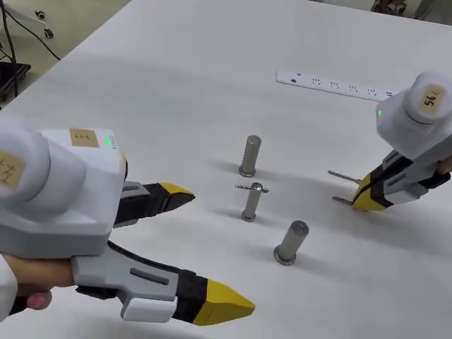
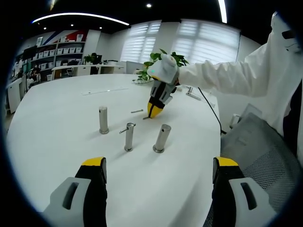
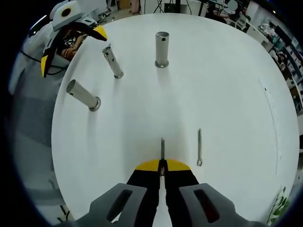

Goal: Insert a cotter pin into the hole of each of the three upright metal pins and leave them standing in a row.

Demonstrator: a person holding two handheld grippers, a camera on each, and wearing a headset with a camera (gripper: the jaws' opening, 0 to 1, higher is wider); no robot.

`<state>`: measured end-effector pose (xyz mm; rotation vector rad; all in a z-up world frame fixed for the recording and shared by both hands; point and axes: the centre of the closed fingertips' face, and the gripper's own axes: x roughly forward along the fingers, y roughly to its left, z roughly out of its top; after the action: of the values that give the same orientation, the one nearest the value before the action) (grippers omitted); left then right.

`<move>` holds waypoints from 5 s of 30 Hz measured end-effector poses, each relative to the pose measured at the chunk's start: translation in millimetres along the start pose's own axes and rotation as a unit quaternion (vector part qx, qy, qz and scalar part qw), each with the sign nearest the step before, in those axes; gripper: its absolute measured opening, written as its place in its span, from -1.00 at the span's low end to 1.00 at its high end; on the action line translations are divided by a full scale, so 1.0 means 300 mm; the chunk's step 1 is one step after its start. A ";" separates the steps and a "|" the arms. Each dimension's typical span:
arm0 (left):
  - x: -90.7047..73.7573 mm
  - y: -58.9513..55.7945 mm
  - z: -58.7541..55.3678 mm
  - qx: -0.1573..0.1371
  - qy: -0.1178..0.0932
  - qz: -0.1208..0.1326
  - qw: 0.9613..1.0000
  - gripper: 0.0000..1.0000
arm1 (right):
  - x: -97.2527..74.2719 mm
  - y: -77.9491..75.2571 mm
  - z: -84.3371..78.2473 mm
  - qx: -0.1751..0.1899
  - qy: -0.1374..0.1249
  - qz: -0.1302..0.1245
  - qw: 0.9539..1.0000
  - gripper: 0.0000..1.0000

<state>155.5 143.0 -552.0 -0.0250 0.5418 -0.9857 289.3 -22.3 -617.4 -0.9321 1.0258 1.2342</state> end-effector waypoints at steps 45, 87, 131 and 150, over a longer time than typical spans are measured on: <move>0.015 -0.016 0.079 0.001 -0.016 -0.010 1.000 0.65 | -0.149 0.087 0.010 0.005 -0.073 -0.067 0.995 -1.00; 0.226 -0.120 0.265 -0.013 -0.025 -0.097 0.995 -0.08 | -0.256 0.332 0.140 0.014 -0.187 -0.134 0.973 -1.00; 0.309 -0.197 0.239 -0.063 0.034 -0.158 0.985 -0.90 | -0.270 0.391 0.182 0.011 -0.202 -0.149 0.968 -1.00; 0.324 -0.210 0.243 -0.074 0.041 -0.164 0.983 -1.00 | -0.281 0.394 0.185 -0.004 -0.197 -0.153 0.968 -1.00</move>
<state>180.6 14.1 -513.3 -0.2121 0.6994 -1.2692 173.9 19.8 -522.0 -0.7757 0.5400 1.1034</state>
